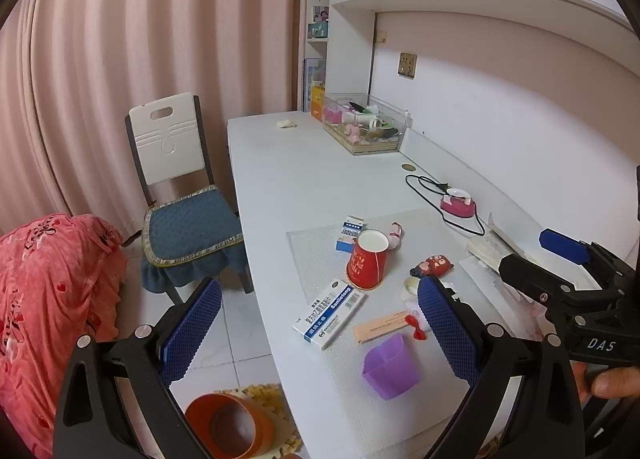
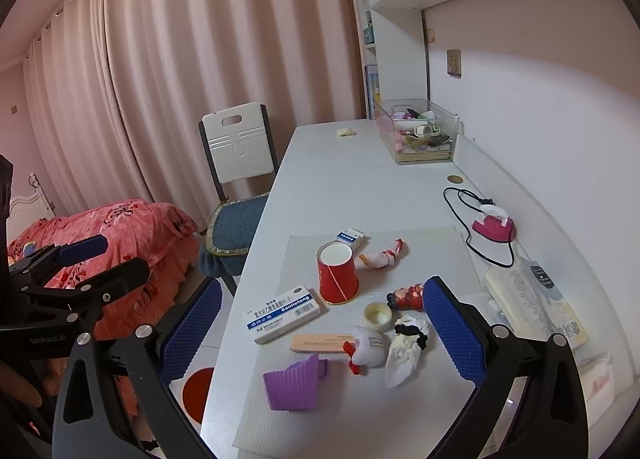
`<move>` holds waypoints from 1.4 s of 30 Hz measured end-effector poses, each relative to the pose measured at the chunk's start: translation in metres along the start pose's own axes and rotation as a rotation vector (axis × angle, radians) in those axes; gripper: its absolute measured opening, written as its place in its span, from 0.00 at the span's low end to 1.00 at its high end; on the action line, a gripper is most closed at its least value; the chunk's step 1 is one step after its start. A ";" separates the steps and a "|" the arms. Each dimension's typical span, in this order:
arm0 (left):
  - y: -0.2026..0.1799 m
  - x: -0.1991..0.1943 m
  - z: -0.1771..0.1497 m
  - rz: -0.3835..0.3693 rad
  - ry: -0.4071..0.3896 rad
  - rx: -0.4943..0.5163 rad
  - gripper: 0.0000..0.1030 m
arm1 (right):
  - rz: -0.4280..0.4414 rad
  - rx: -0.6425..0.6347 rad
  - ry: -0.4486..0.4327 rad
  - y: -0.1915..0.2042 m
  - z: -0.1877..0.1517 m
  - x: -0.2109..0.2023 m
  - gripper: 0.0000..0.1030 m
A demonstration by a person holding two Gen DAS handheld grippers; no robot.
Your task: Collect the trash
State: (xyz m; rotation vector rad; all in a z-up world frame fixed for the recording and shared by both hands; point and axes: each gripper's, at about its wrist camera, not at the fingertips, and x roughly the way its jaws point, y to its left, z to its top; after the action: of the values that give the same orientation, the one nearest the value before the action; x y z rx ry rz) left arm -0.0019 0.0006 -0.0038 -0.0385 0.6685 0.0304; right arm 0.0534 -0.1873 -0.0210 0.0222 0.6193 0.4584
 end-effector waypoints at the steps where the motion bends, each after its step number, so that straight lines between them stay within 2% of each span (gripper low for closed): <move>1: 0.000 0.000 0.000 0.002 0.000 0.001 0.94 | 0.000 0.000 0.000 0.000 0.000 0.000 0.96; 42: -0.003 0.003 -0.002 0.004 0.022 0.002 0.94 | 0.001 0.000 0.014 0.003 0.000 0.002 0.96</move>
State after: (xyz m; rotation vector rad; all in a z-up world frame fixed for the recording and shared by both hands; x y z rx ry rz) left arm -0.0004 -0.0021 -0.0070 -0.0352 0.6905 0.0332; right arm 0.0541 -0.1837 -0.0215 0.0195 0.6332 0.4597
